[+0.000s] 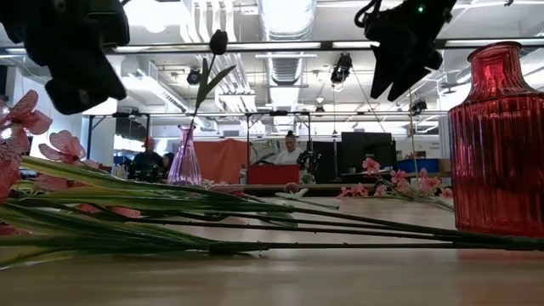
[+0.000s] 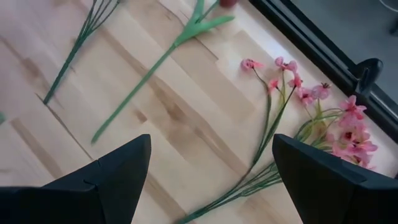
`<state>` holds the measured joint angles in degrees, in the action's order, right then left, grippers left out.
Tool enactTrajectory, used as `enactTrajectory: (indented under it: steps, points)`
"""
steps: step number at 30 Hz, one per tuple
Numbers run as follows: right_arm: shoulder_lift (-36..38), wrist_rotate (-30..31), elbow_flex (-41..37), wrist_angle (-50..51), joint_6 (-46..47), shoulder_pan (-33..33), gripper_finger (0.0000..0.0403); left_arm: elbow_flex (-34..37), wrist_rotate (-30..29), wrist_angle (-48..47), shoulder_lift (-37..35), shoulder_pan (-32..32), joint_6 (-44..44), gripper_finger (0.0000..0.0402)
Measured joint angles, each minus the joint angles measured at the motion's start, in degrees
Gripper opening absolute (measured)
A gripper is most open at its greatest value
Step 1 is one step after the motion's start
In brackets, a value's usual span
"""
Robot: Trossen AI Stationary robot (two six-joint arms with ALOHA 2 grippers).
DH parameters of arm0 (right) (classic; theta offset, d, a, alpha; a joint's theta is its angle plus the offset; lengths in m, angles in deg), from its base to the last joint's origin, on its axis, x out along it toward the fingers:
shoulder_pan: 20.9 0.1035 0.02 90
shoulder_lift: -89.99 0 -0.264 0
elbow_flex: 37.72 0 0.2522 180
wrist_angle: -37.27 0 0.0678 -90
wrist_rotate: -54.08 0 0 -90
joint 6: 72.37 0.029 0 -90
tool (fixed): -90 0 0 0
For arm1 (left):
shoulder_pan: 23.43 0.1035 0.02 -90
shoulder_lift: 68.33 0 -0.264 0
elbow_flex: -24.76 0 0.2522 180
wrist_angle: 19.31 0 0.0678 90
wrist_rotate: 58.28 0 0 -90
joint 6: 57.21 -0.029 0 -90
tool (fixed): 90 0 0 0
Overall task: Sort flowers into vase by color
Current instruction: Put the bottom pink flowers into the red vase
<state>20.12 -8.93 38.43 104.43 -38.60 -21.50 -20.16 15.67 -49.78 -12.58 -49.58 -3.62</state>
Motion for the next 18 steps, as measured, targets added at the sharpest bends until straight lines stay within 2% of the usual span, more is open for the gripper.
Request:
enactTrajectory:
  steps: [6,8,13,18]
  points:
    - [0.0,-2.2,-0.19,0.28,0.14,0.0,0.0327,0.0,14.3,-0.02,3.36,-0.13,5.31,0.0]
    - [0.02,-2.51,-0.19,0.27,0.14,0.0,0.0327,0.0,17.47,0.32,4.27,-0.46,7.17,0.0]
    - [0.02,-3.04,-0.17,0.31,-0.31,-0.02,0.0327,-0.8,18.3,6.47,5.81,-0.7,6.59,0.0]
    - [0.06,-3.47,0.26,0.48,-1.47,-0.02,0.0327,-7.67,16.98,6.87,9.87,-0.68,-1.03,0.0]
